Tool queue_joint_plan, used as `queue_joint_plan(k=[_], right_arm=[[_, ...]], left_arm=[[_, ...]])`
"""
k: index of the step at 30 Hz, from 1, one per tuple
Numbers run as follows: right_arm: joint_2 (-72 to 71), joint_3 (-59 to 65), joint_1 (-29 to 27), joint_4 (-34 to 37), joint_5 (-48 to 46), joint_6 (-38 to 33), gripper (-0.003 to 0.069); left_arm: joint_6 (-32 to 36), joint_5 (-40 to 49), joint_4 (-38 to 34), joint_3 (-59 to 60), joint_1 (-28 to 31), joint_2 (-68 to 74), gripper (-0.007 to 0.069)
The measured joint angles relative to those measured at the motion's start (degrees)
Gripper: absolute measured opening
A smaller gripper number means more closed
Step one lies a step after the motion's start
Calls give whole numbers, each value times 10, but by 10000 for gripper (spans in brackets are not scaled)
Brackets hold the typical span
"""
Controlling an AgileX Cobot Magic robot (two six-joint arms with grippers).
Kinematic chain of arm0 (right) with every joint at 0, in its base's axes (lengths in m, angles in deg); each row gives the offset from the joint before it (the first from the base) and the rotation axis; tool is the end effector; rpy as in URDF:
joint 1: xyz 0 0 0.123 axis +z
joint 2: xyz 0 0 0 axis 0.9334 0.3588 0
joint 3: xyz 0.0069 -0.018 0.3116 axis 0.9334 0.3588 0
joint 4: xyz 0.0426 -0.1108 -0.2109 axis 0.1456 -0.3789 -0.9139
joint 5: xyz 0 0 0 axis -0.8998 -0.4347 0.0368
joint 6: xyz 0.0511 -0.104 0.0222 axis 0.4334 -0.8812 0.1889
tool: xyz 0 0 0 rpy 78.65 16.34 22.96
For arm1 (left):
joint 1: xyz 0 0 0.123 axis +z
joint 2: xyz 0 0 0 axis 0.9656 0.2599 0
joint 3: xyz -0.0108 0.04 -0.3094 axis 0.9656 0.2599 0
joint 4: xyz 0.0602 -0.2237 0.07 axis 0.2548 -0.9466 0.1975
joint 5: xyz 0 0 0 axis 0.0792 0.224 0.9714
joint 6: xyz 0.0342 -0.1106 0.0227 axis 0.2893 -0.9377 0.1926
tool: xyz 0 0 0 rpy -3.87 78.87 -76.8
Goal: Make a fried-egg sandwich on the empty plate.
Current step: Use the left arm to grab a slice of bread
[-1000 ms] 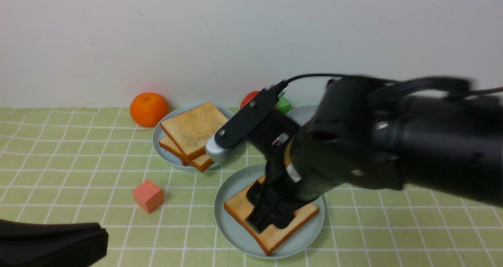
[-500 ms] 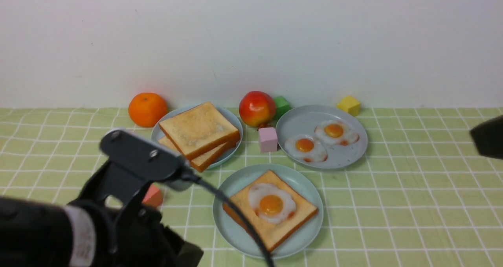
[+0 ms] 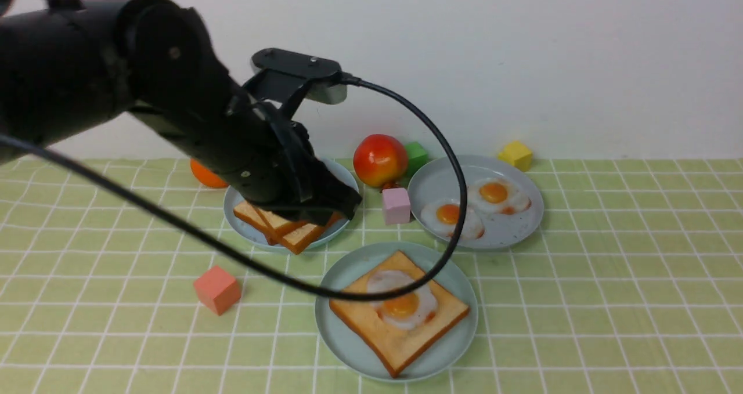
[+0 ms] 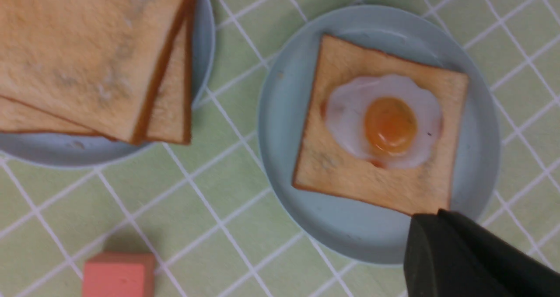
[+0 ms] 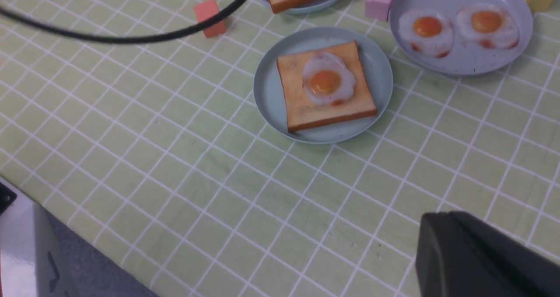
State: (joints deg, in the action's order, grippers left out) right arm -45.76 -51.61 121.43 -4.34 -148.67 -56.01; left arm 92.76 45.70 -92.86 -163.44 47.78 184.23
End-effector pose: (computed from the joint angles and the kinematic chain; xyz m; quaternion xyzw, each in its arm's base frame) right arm 0.0594 0.0467 0.4239 -0.2476 0.8698 0.1790 0.3874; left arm 0.3216 -0.1831 0.3140 0.2673 0.9178 -0.1239 0.2661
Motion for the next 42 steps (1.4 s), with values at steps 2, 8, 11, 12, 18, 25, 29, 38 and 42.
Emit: queue_joint_plan(k=[2, 8, 11, 12, 18, 25, 29, 38, 42], right_arm=[[-10, 17, 0, 0, 3, -1, 3], [-22, 23, 0, 2, 11, -1, 6], [-26, 23, 0, 2, 15, -1, 7], [-27, 23, 0, 2, 16, -1, 7], [-29, 23, 0, 2, 17, -1, 10], [-29, 23, 0, 2, 18, -1, 16], [-29, 23, 0, 0, 18, -1, 19], [-29, 23, 0, 0, 18, -14, 26], [-29, 23, 0, 3, 18, -14, 29]], left_arm=[[-9, 27, 30, -55, 9, 49, -13], [-22, 126, 60, -178, 42, 169, -10], [-6, 147, 71, -226, 56, 216, 12], [2, 142, 78, -235, 57, 228, 27], [26, 81, 138, -249, 59, 260, 209], [52, 55, 153, -249, 51, 281, 470], [81, 48, 169, -249, 40, 281, 524], [84, 34, 191, -251, 39, 310, 492], [83, 32, 194, -253, 39, 320, 437]])
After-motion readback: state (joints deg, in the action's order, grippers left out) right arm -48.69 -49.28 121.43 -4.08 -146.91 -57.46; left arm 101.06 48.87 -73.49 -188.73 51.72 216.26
